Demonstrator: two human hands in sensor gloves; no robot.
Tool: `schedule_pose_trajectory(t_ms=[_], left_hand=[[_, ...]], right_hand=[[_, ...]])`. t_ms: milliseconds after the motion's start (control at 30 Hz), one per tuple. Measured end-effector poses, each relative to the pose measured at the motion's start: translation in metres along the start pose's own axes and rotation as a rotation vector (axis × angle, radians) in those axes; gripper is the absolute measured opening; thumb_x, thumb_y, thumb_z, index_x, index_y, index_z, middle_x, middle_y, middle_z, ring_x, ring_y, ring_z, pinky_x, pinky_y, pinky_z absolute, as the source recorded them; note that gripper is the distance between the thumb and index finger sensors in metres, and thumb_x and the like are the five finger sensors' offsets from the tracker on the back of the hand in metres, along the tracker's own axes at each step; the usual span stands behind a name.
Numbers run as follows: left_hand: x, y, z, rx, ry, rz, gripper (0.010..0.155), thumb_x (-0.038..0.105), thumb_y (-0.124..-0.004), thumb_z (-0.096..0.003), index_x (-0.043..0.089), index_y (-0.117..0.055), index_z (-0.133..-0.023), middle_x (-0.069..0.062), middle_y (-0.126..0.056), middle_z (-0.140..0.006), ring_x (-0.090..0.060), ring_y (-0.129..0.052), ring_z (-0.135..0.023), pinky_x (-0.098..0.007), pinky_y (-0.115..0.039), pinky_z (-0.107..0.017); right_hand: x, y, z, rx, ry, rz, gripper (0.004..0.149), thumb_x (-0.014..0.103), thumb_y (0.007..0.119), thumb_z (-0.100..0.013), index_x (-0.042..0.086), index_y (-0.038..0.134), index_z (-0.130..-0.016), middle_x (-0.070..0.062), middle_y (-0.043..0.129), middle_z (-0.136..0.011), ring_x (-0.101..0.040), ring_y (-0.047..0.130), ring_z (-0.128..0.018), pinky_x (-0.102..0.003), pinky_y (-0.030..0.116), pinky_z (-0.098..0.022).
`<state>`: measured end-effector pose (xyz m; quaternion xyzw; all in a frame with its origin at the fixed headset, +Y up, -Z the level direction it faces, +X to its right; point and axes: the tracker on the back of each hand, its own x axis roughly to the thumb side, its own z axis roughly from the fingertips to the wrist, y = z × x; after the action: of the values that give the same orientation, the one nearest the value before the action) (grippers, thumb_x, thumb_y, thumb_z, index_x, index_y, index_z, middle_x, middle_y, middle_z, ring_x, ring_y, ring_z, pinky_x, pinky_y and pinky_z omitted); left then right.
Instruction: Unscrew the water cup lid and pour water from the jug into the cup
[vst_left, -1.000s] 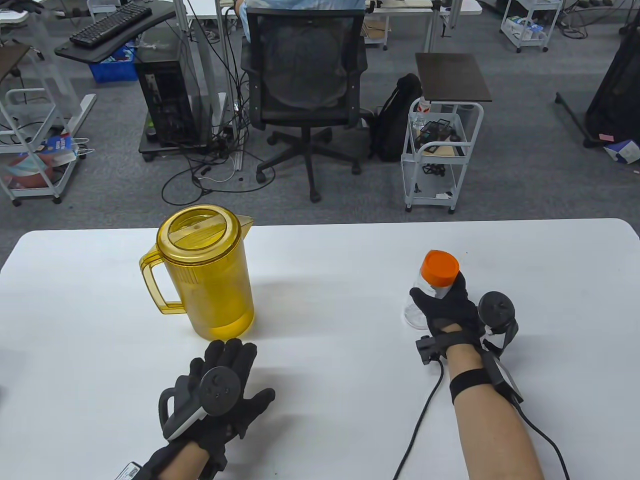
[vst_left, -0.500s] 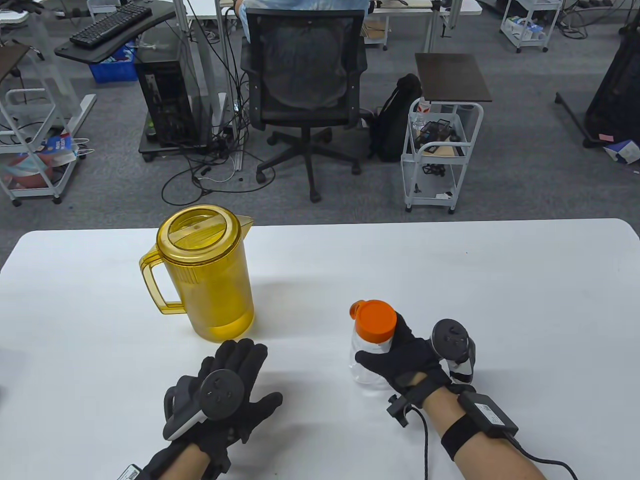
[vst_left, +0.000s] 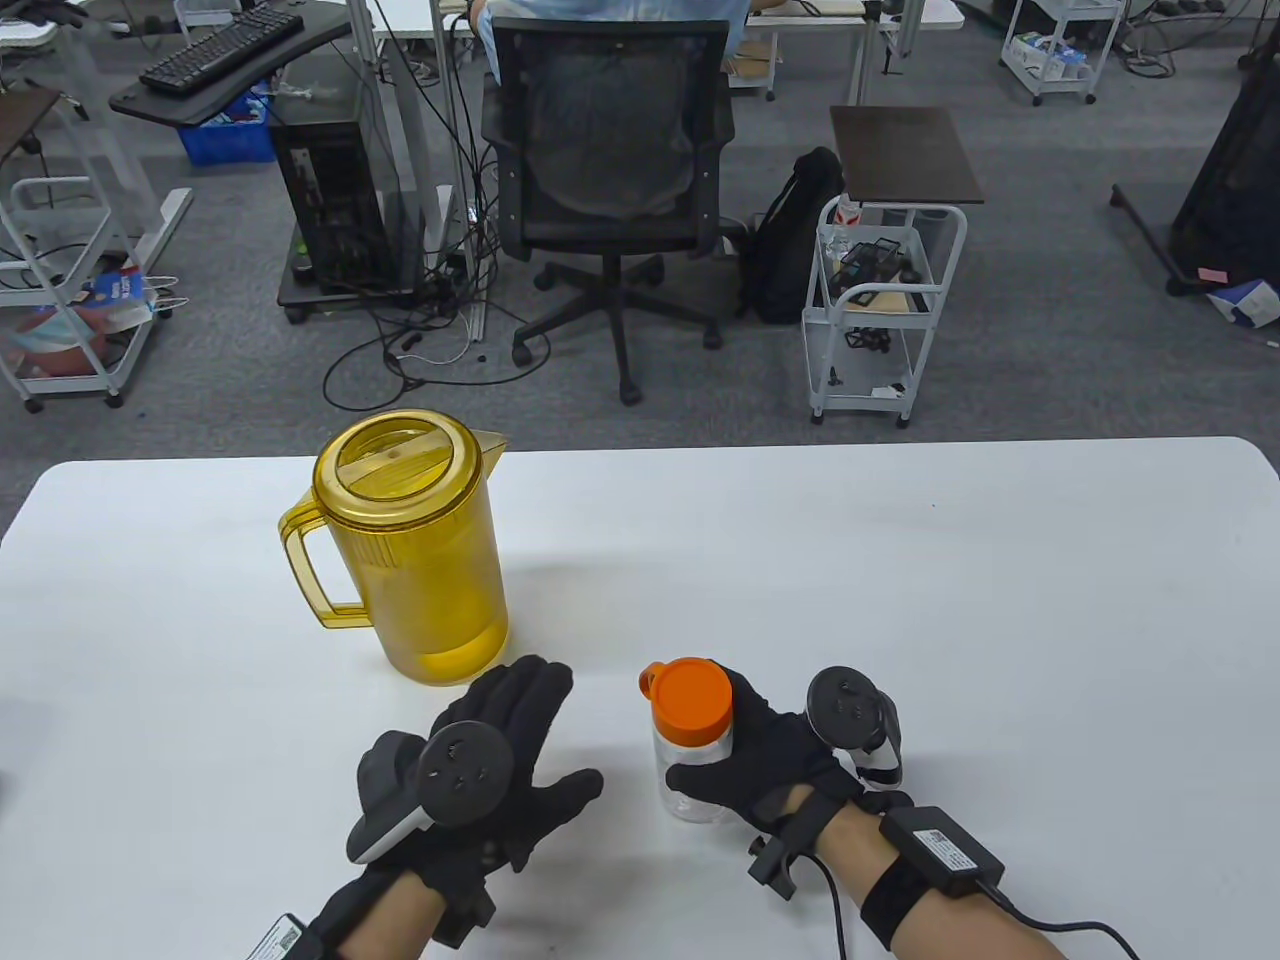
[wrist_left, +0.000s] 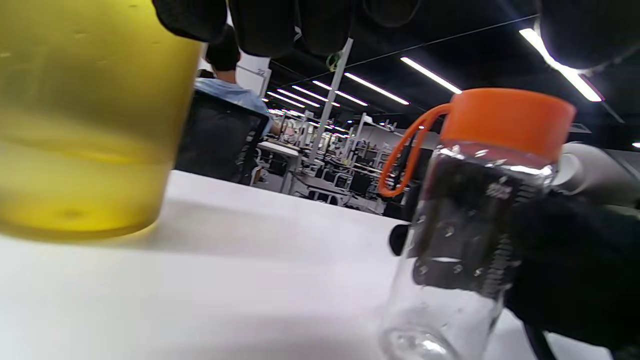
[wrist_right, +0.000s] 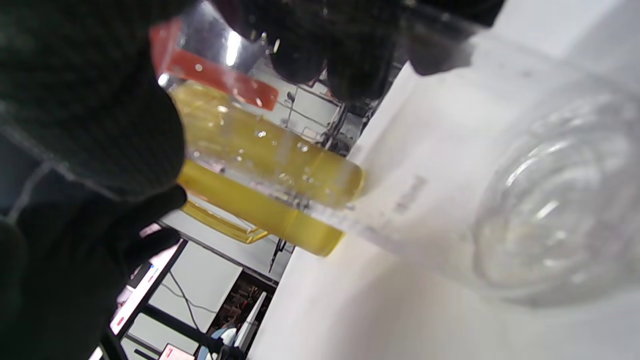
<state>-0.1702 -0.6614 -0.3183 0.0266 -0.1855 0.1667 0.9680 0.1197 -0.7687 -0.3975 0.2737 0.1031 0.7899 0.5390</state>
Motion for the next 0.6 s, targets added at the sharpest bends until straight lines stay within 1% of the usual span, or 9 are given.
schedule_pose_trajectory(t_ms=[100, 200, 300, 367, 467, 533, 600], left_hand=[[0.025, 0.008, -0.018, -0.031, -0.027, -0.043, 0.097, 0.085, -0.071, -0.0398, 0.040, -0.038, -0.119, 0.002, -0.053, -0.124, -0.035, -0.057, -0.117, -0.056, -0.054, -0.083], [0.045, 0.009, -0.039, -0.045, -0.052, -0.090, 0.097, 0.085, -0.072, -0.0391, 0.040, -0.040, -0.119, 0.001, -0.054, -0.123, -0.034, -0.057, -0.117, -0.056, -0.055, -0.082], [0.059, 0.005, -0.057, -0.127, -0.076, -0.101, 0.097, 0.086, -0.072, -0.0388, 0.042, -0.039, -0.119, 0.002, -0.049, -0.125, -0.035, -0.056, -0.117, -0.056, -0.055, -0.083], [0.064, 0.000, -0.064, -0.173, -0.089, -0.118, 0.097, 0.086, -0.072, -0.0383, 0.045, -0.038, -0.119, 0.003, -0.048, -0.126, -0.034, -0.057, -0.117, -0.056, -0.056, -0.082], [0.074, -0.009, -0.072, -0.242, -0.128, -0.164, 0.093, 0.086, -0.072, -0.0382, 0.050, -0.041, -0.118, 0.005, -0.048, -0.127, -0.032, -0.062, -0.115, -0.054, -0.058, -0.082], [0.079, -0.014, -0.076, -0.268, -0.164, -0.170, 0.090, 0.084, -0.073, -0.0384, 0.051, -0.044, -0.117, 0.006, -0.052, -0.126, -0.031, -0.066, -0.112, -0.053, -0.060, -0.080], [0.084, -0.016, -0.078, -0.287, -0.183, -0.221, 0.091, 0.085, -0.073, -0.0382, 0.051, -0.041, -0.117, 0.006, -0.056, -0.124, -0.030, -0.070, -0.108, -0.052, -0.062, -0.079]], right_hand=[[0.000, 0.001, 0.000, 0.015, 0.001, -0.007, 0.105, 0.056, 0.106, -0.033, 0.026, 0.037, -0.107, -0.007, 0.050, -0.111, -0.040, 0.070, -0.101, -0.066, 0.062, -0.073], [0.000, 0.004, 0.001, 0.040, 0.002, -0.017, 0.106, 0.057, 0.105, -0.034, 0.026, 0.036, -0.107, -0.007, 0.049, -0.111, -0.040, 0.069, -0.102, -0.066, 0.061, -0.073], [0.000, 0.006, 0.002, 0.059, 0.003, -0.023, 0.106, 0.057, 0.105, -0.034, 0.025, 0.035, -0.107, -0.007, 0.049, -0.111, -0.039, 0.069, -0.102, -0.065, 0.061, -0.074], [0.000, 0.007, 0.003, 0.077, 0.001, -0.023, 0.106, 0.057, 0.105, -0.034, 0.026, 0.035, -0.107, -0.007, 0.049, -0.111, -0.038, 0.069, -0.103, -0.065, 0.061, -0.074], [0.000, 0.008, 0.004, 0.111, 0.000, -0.019, 0.106, 0.058, 0.105, -0.033, 0.027, 0.035, -0.107, -0.005, 0.049, -0.111, -0.037, 0.068, -0.104, -0.064, 0.061, -0.074], [-0.001, 0.008, 0.004, 0.119, -0.001, -0.018, 0.106, 0.058, 0.105, -0.033, 0.028, 0.035, -0.107, -0.005, 0.049, -0.111, -0.036, 0.067, -0.104, -0.063, 0.061, -0.075], [0.000, 0.008, 0.005, 0.128, -0.006, -0.007, 0.107, 0.058, 0.106, -0.033, 0.028, 0.035, -0.107, -0.005, 0.049, -0.111, -0.035, 0.068, -0.104, -0.062, 0.061, -0.075]])
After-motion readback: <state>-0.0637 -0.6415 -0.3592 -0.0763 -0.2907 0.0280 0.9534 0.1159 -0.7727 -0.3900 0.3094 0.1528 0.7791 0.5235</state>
